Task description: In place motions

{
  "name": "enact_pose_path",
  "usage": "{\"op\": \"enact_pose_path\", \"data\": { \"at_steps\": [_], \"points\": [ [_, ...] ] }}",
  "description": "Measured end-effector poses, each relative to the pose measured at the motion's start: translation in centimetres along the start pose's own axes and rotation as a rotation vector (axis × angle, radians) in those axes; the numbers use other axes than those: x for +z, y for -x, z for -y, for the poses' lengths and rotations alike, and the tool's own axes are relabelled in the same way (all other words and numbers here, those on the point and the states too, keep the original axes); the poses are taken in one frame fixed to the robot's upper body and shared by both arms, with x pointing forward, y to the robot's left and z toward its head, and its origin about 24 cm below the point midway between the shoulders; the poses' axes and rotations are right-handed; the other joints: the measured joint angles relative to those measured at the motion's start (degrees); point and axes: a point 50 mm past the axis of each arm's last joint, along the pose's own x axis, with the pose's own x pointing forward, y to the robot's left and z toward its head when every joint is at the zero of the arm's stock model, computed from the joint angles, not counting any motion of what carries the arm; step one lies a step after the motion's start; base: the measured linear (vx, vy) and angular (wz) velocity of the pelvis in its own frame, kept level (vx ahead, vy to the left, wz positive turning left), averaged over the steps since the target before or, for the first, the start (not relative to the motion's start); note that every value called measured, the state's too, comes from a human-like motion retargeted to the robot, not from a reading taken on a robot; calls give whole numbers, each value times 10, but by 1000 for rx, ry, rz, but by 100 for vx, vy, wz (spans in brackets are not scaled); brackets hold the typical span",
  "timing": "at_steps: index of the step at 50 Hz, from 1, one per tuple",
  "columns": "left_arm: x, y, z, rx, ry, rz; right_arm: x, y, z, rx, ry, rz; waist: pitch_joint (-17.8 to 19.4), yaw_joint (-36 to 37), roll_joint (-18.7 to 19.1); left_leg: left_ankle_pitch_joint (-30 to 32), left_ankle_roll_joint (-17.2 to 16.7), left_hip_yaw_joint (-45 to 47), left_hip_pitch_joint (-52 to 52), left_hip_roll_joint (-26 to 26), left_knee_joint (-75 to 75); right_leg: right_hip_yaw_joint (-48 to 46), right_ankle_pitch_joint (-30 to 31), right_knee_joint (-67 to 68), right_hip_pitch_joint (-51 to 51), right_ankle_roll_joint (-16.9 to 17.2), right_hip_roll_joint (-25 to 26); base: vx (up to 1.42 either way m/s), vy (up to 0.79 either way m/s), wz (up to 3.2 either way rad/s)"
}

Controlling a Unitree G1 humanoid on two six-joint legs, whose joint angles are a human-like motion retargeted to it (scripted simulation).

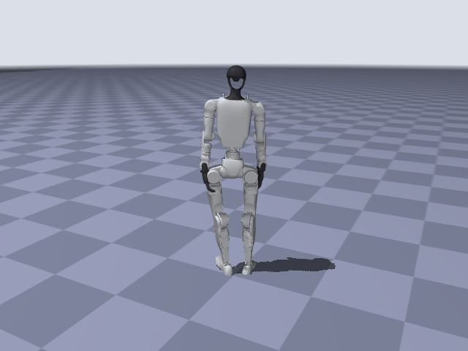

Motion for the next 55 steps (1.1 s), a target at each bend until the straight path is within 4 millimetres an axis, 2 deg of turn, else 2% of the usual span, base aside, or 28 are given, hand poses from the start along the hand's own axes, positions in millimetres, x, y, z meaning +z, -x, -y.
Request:
{"op": "enact_pose_path", "data": {
  "at_steps": [3,5,8,10,12,18,24,30,35,38,42,47,52,55],
  "points": [
    [10,0,9,-30,-79,-14,8,0,0,-6,4,31,4,8,9,7,2,19,-9,7,1,9,1,-3,0,-7,13,4,1,-42],
    [19,1,8,-7,-157,-13,8,0,0,-6,-23,41,10,44,7,12,3,53,-16,15,7,41,5,-3,-1,-11,20,7,1,-138],
    [36,6,-3,82,-337,1,-3,-1,-3,6,-53,13,17,112,-3,19,10,110,-28,20,17,105,13,-4,-1,-19,30,10,2,-158],
    [45,9,-9,116,-437,14,-13,-1,-5,11,-64,-15,17,127,-1,17,9,117,-18,20,12,111,14,-6,1,-23,37,6,0,60],
    [55,12,-11,116,-501,36,-22,-1,-5,12,-91,-43,1,6,11,2,-26,-9,-5,23,16,-16,-4,-5,11,-17,12,3,-5,375],
    [59,10,0,45,-342,104,-50,0,-12,25,-145,-135,-3,5,21,7,-28,-6,-6,32,9,-11,-5,-8,12,-26,30,6,-8,25],
    [55,8,5,0,-171,119,-68,2,-12,17,-176,-190,-5,-6,29,9,-38,-12,-9,45,9,-14,-11,-4,8,-33,43,6,-9,8],
    [50,11,-11,45,-203,91,-74,4,-11,8,-203,-202,10,-11,29,-3,-49,-18,-24,62,57,-1,-19,8,11,-42,55,5,-11,11],
    [58,16,-22,112,-232,111,-74,4,-10,6,-261,-193,20,-10,-3,1,-27,-55,-123,47,223,-12,-19,6,15,-44,24,0,-8,64],
    [63,16,-19,120,-201,142,-77,5,-7,-3,-255,-203,30,1,-7,-16,-32,-34,-155,47,209,-28,-14,-1,22,-48,23,-3,0,57],
    [68,15,-11,87,-136,186,-73,7,3,-33,-212,-200,62,28,-5,-33,-37,-60,-207,13,114,-40,-12,-4,38,-55,29,-8,5,30],
    [64,13,-9,62,-124,182,-54,7,16,-59,-160,-142,105,58,-15,-25,-37,-92,-280,-18,51,-53,-2,-16,64,-61,26,-11,4,11],
    [39,8,-10,42,-106,97,-25,6,23,-66,-123,-48,131,98,-36,-19,-33,-58,-330,-11,18,-42,4,-21,73,-66,16,-8,0,-46],
    [18,4,-9,21,-89,26,-6,5,21,-53,-102,20,137,101,-45,-7,-10,-98,-347,-16,18,-39,3,-19,76,-67,9,-1,-1,-32]
  ]
}}
